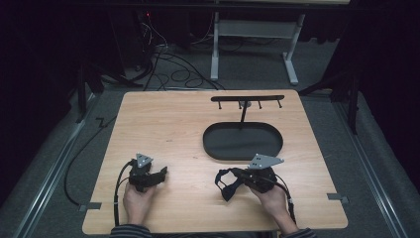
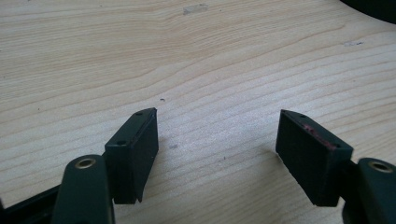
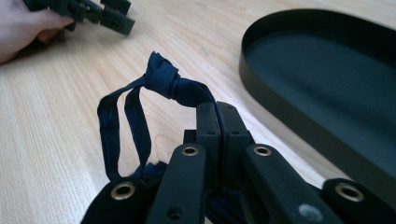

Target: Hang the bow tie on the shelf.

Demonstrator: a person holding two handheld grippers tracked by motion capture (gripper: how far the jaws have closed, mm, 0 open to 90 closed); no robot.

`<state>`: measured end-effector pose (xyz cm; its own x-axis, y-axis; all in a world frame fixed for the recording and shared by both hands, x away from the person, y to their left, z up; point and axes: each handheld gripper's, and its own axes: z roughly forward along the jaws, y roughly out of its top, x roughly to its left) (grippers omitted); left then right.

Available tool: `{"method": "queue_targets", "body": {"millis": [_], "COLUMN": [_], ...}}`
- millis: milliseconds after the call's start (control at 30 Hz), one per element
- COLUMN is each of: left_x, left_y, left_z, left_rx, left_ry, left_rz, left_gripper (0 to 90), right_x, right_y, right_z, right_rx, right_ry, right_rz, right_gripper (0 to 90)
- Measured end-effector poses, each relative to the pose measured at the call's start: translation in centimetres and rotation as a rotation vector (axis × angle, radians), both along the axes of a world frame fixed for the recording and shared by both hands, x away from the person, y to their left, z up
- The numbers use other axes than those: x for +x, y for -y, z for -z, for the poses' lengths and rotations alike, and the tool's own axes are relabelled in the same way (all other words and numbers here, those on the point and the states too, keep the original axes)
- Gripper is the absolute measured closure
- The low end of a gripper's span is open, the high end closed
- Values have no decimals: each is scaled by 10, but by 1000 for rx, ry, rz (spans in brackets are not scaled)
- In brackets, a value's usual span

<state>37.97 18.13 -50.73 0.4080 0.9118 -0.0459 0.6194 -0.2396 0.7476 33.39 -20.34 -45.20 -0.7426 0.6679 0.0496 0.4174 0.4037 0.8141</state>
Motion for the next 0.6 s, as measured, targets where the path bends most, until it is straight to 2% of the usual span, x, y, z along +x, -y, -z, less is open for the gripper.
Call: {"method": "queue_targets", "body": {"millis": [600], "left_x": [0], "left_y": [1], "left_z": [0], "left_rx": [7], "left_ry": [3], "left_rz": [0], "left_gripper": [301], "right_x": [6], "right_y": [22], "right_z": [-27], "right_rx": [20], "right_ry": [54], "right_rz": [64], "right_gripper": [900]}}
